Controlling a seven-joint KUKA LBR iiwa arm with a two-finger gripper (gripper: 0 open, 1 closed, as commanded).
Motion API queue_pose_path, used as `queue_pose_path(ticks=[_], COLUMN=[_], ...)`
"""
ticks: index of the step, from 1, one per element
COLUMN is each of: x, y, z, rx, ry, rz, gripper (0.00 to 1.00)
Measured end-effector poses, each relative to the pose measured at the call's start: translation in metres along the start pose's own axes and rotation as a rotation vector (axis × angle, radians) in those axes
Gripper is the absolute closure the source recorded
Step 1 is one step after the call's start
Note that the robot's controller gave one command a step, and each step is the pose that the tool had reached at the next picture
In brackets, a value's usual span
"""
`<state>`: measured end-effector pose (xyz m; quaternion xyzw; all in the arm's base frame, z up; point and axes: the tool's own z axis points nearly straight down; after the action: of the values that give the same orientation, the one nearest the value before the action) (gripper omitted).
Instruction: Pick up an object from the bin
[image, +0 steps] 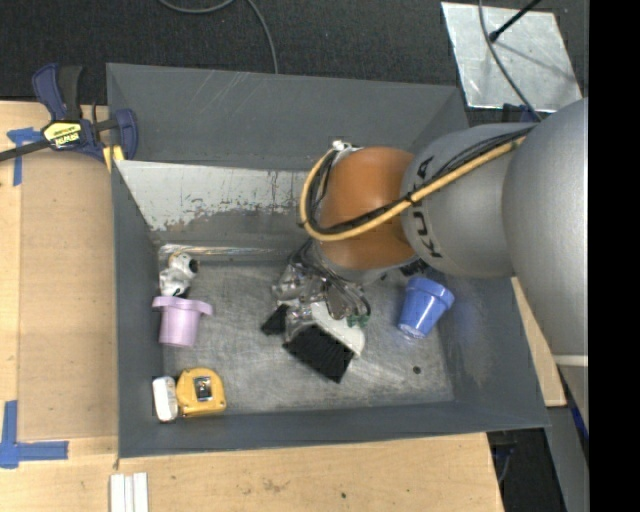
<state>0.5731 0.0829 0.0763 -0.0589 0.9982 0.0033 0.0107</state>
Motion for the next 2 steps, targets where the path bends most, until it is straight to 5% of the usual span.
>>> queue_pose_path(ticks=[1, 2], x=[0.0, -0.004], y=[0.0, 0.001], z=[0.0, -0.046], rx=[0.0, 0.005], ry=[0.0, 0.026], rz=[0.0, 0.004], gripper=[1.0, 1.0])
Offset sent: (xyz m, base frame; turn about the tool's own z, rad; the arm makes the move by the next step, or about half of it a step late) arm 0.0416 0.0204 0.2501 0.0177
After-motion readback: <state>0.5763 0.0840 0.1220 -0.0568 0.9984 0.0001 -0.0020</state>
